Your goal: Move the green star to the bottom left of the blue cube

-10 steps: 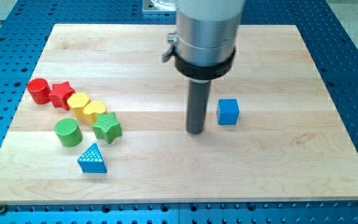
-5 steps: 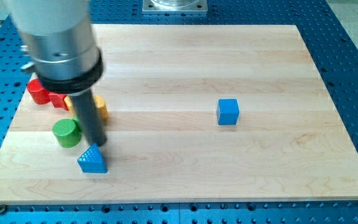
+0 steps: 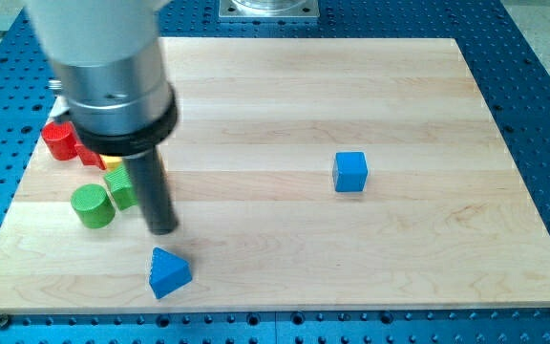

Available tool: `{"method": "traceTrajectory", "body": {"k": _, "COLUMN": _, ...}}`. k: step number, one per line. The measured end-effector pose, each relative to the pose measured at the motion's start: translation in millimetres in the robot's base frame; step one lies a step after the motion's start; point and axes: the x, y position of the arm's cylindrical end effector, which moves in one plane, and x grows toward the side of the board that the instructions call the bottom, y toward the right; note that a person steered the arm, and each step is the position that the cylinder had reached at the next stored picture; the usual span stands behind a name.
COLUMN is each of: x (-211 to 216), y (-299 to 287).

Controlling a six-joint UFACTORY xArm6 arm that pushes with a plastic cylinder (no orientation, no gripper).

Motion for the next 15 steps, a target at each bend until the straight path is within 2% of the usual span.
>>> {"method": "traceTrajectory", "body": {"k": 1, "x": 16.1, "y": -27.3}}
{"method": "traceTrajectory", "body": {"k": 3, "x": 68.4, "y": -27.3}}
{"method": "traceTrajectory", "body": {"k": 4, "x": 62.9, "y": -34.6}}
{"method": "traceTrajectory", "body": {"k": 5, "x": 38.9, "y": -73.8}}
{"method": "traceTrajectory", "body": {"k": 6, "x": -7.2, "y": -100.0}}
{"method": "traceTrajectory", "body": {"k": 7, "x": -45.8, "y": -100.2}}
{"method": "traceTrajectory", "body": {"k": 8, "x": -61.7, "y": -89.4}}
{"method": "traceTrajectory", "body": {"k": 11, "x": -36.7, "y": 16.8}}
{"method": "traceTrajectory", "body": {"k": 12, "x": -36.6, "y": 2.5}}
{"method": "traceTrajectory", "body": {"k": 13, "x": -16.3, "y": -13.5}}
{"method": "traceTrajectory", "body": {"k": 15, "x": -14.0, "y": 63.7}}
